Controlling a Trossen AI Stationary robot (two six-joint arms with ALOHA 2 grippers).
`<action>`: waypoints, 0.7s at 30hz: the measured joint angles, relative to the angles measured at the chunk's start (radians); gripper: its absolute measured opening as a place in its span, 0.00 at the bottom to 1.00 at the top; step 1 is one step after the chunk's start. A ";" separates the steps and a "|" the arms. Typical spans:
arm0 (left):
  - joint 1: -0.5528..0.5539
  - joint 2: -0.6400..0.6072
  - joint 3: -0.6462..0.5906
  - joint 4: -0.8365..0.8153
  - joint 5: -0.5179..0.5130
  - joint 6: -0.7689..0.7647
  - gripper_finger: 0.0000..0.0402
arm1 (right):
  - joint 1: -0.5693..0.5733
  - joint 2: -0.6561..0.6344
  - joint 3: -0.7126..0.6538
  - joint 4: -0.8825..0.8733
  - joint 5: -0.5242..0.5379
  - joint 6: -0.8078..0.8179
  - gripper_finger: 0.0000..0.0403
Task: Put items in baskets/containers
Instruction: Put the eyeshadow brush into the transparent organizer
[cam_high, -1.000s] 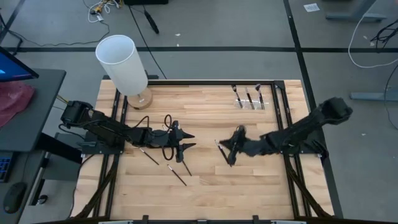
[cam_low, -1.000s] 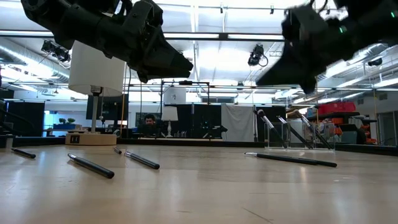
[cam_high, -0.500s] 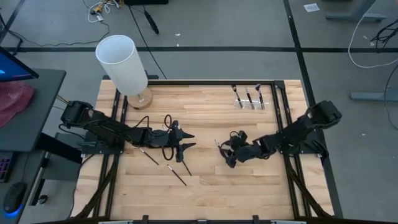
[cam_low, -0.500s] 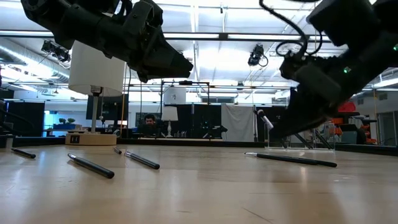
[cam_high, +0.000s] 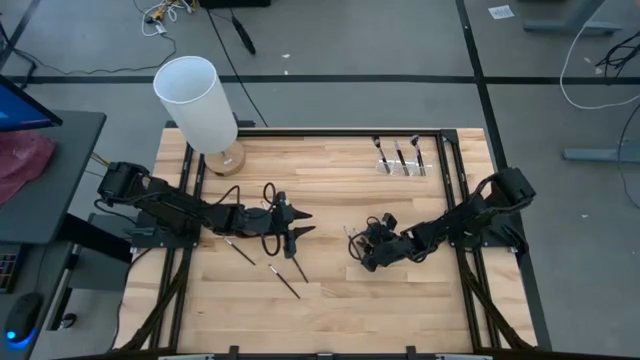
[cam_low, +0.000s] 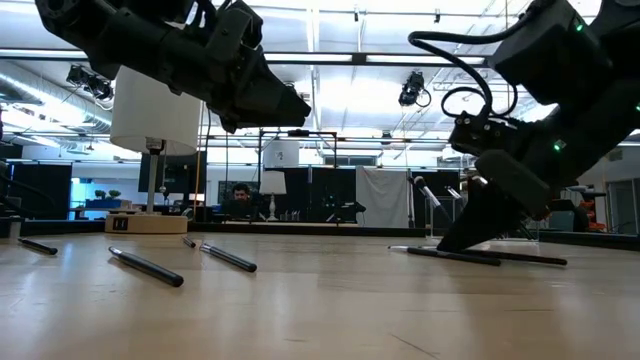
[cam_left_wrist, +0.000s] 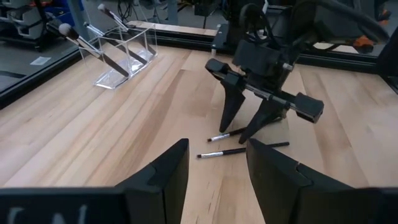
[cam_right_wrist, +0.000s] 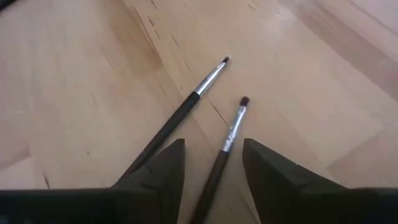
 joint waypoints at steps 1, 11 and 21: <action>0.000 0.000 0.000 0.000 0.000 0.000 0.41 | 0.000 0.000 0.000 -0.001 0.000 0.000 0.41; 0.000 0.000 0.000 0.000 0.000 -0.004 0.41 | 0.006 -0.003 0.004 -0.086 0.004 0.056 0.37; -0.001 0.000 0.000 0.000 0.000 -0.005 0.41 | 0.061 -0.003 -0.016 -0.114 0.038 0.076 0.34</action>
